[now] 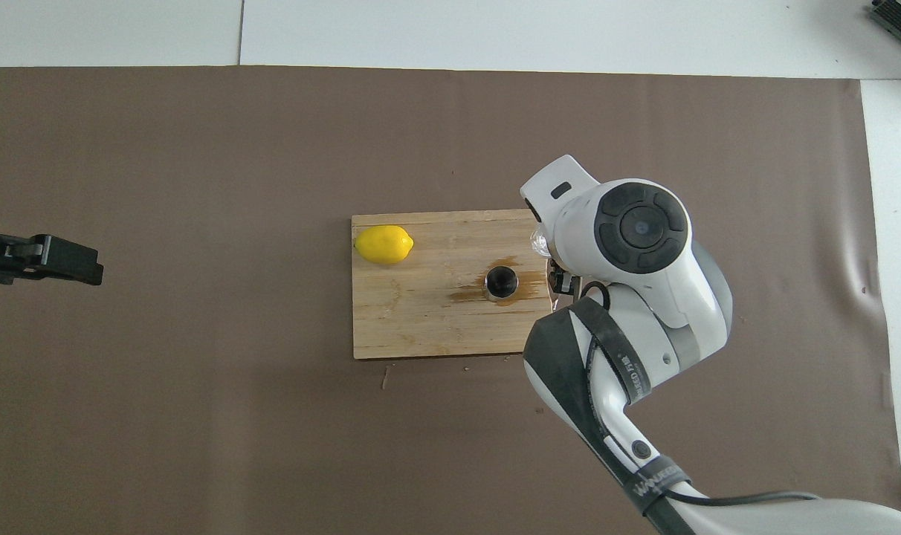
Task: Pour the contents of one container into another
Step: 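Lift the white cup and carry it over the metal cup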
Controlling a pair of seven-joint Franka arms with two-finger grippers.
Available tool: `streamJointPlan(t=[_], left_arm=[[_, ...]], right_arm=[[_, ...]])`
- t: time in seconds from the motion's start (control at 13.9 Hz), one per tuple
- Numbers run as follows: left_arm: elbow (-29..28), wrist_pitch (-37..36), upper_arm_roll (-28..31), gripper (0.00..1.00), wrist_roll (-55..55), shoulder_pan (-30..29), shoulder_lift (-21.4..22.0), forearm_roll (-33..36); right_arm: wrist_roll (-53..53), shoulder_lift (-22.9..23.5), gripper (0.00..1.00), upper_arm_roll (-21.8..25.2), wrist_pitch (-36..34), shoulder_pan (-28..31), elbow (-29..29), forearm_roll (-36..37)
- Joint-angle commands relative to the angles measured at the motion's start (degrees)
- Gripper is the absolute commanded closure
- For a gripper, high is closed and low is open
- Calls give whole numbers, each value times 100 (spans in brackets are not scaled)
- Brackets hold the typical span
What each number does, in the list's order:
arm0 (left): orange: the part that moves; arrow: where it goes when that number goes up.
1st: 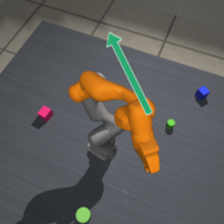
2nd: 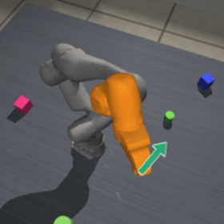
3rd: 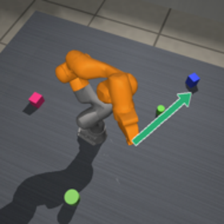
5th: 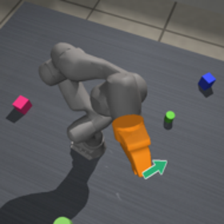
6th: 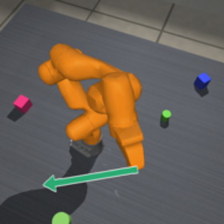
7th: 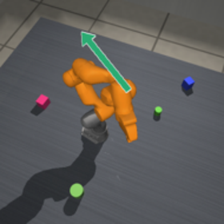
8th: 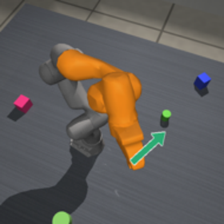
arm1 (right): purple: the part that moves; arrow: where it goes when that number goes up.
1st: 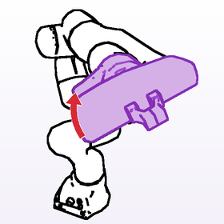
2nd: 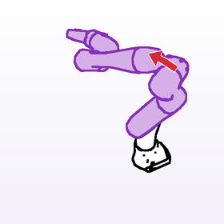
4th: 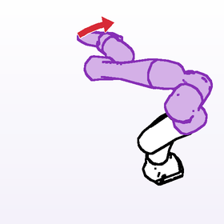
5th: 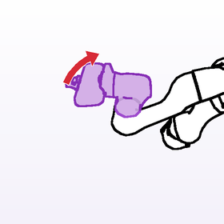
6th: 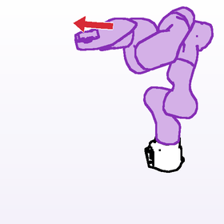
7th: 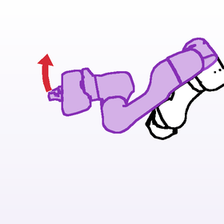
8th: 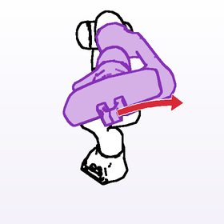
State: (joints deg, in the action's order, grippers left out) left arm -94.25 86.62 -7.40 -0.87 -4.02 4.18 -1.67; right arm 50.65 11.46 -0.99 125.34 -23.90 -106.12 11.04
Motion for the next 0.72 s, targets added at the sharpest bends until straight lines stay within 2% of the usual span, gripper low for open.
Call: streamJointPlan(t=[0.0, 0.43, 0.65], left_arm=[[-120, -57, 10, 0, 61, -11, 127, -36], [-120, -57, 10, 0, 61, -11, 127, -36], [-120, -66, 10, 0, 61, -11, 127, -44]], right_arm=[[-170, 111, 100, 3, -177, -53, 215, 468], [-257, 137, 100, 3, -651, -658, 294, 1417], [-328, 146, 100, 3, -678, -695, 285, 1619]])
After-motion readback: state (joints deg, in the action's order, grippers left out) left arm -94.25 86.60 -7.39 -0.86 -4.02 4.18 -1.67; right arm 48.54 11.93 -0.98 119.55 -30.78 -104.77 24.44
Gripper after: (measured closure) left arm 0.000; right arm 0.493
